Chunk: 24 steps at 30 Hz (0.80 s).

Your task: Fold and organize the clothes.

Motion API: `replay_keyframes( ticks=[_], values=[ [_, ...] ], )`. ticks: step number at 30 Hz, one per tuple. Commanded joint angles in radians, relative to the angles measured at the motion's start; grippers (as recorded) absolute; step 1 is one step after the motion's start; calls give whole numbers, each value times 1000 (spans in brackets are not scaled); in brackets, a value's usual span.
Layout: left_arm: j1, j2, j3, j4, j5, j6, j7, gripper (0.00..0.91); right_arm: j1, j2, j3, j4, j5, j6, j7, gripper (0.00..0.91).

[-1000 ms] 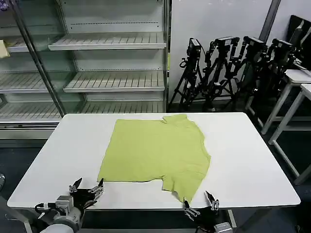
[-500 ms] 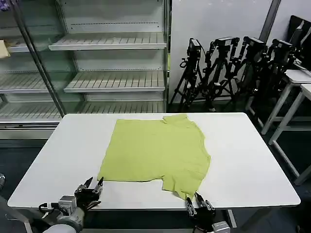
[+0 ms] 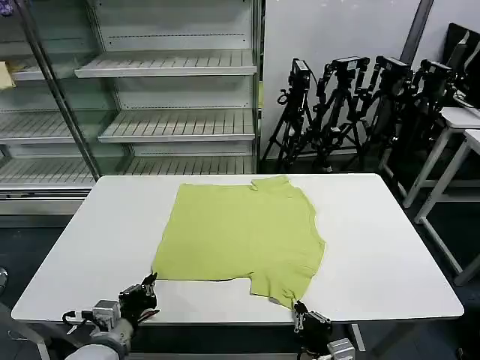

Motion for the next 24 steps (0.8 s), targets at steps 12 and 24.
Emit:
replay_keyframes(
  ticks=[12, 24],
  values=[
    [-248, 16, 42, 129, -65, -5, -1, 10, 436, -26, 17, -174, 118, -65, -57, 0],
    [-364, -10, 73, 274, -73, -12, -3, 10, 667, -25, -29, -398, 144, -52, -113, 0]
  ],
)
